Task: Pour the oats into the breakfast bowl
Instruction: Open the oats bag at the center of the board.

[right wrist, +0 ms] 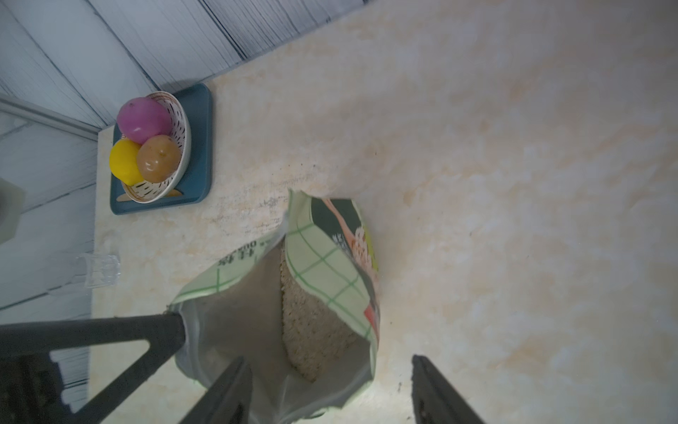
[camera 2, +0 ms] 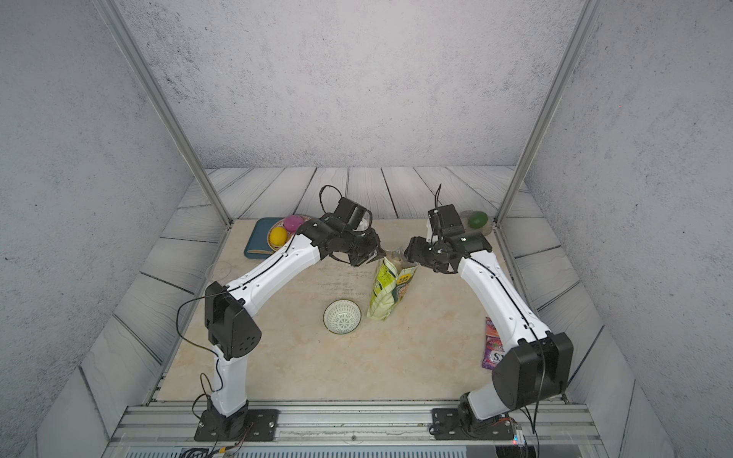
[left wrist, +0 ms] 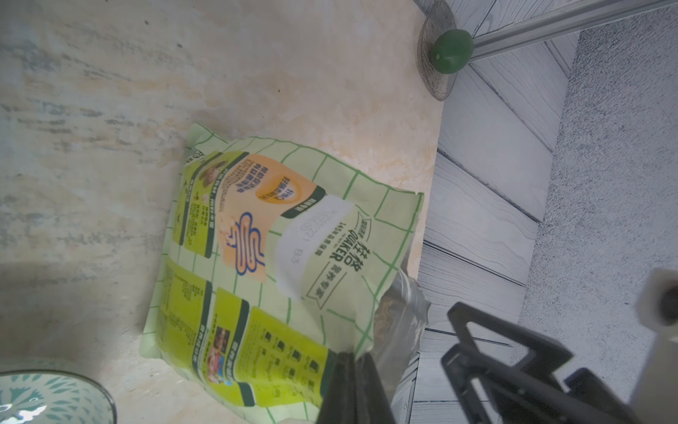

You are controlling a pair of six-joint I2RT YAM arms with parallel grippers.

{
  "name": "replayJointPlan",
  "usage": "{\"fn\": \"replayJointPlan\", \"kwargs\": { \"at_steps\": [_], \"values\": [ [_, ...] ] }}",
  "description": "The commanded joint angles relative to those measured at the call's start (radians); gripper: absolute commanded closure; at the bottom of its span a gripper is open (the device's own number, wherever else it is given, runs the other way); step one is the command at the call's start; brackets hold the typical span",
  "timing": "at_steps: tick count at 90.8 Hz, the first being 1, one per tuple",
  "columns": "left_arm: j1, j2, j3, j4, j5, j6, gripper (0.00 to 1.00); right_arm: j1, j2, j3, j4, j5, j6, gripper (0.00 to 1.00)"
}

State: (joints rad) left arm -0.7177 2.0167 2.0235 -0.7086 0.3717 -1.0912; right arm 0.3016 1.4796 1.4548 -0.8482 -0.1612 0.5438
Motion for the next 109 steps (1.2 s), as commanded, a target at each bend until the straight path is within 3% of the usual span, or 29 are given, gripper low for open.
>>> {"fn": "replayJointPlan", "kwargs": {
  "at_steps": [1,31,41,44,53,60,70,84,109],
  "values": [
    [0.0,-0.014,0.021,0.128,0.03,-0.021,1.0,-0.001,-0.009,-0.05,-0.038,-0.024,0.012,0.25],
    [0.0,-0.05,-0.044,0.092,0.025,0.016,1.0,-0.001,0.126,0.071,-0.083,0.035,-0.024,0.3],
    [0.003,-0.056,-0.05,0.069,0.039,0.054,1.0,-0.001,0.145,0.072,-0.066,0.042,-0.037,0.39],
    [0.004,-0.057,-0.046,0.054,0.04,0.064,0.94,-0.002,0.152,0.069,-0.066,0.047,-0.043,0.45],
    [0.01,-0.063,-0.033,0.003,0.025,0.109,0.7,-0.003,0.171,0.076,-0.072,0.082,-0.067,0.84],
    [0.018,-0.065,-0.01,-0.046,0.01,0.157,0.57,-0.003,0.178,0.096,-0.075,0.086,-0.089,0.99],
    [0.028,-0.067,0.024,-0.112,-0.018,0.264,0.42,-0.001,0.168,0.121,-0.055,0.045,-0.1,1.0],
    [0.031,-0.041,0.084,-0.221,-0.007,0.401,0.31,-0.004,0.145,0.125,-0.003,-0.058,-0.083,1.0],
    [0.032,0.049,0.181,-0.335,0.004,0.51,0.3,-0.005,0.148,0.153,0.049,-0.149,-0.096,1.0]
  ]
}}
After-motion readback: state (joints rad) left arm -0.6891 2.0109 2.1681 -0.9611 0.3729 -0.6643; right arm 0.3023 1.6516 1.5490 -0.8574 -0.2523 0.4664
